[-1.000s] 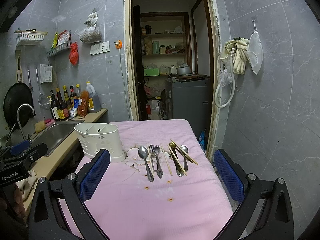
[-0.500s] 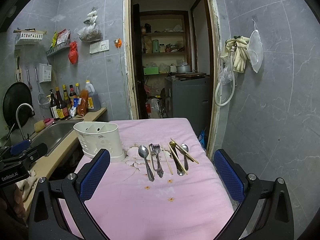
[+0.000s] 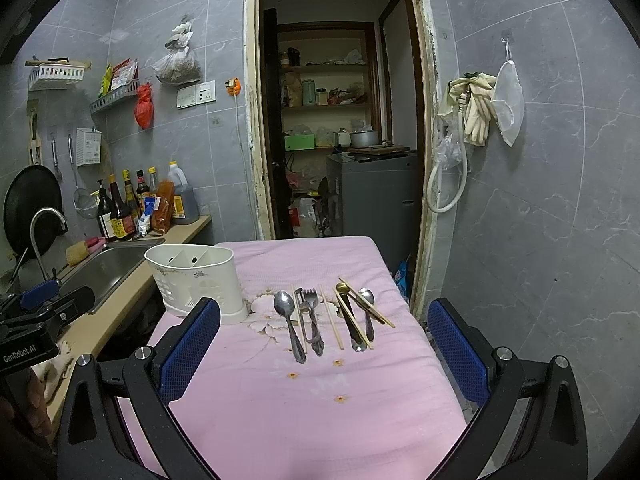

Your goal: Organize utensils

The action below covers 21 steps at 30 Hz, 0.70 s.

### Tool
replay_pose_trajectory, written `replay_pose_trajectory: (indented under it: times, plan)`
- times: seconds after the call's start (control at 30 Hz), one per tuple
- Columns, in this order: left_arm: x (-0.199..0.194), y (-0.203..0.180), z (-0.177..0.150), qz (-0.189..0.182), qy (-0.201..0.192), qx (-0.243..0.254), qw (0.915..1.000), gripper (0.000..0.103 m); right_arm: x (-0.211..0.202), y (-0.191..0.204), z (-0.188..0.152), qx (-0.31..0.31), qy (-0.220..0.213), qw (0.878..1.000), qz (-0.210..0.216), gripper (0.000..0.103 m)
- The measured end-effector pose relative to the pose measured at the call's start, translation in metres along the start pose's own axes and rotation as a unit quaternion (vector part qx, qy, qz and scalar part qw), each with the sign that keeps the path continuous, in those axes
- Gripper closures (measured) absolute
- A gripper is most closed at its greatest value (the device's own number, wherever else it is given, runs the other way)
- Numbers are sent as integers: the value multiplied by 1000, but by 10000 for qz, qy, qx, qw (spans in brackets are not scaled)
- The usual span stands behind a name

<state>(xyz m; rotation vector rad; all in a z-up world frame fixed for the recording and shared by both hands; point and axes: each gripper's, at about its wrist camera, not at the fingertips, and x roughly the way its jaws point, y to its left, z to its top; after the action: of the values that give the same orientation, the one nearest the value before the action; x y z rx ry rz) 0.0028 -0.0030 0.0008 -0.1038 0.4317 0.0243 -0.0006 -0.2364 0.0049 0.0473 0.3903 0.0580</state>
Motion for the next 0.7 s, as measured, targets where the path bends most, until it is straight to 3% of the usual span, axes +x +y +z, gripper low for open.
replay_pose_trajectory:
  times: [0.4, 0.7]
  plan:
    - [14, 2, -11, 42, -18, 32, 10000, 0, 0, -8, 7, 21, -41, 10000, 56, 1]
    - [22, -6, 12, 47, -219, 223, 9995, 0, -3, -15, 20, 74, -159, 9998, -103, 1]
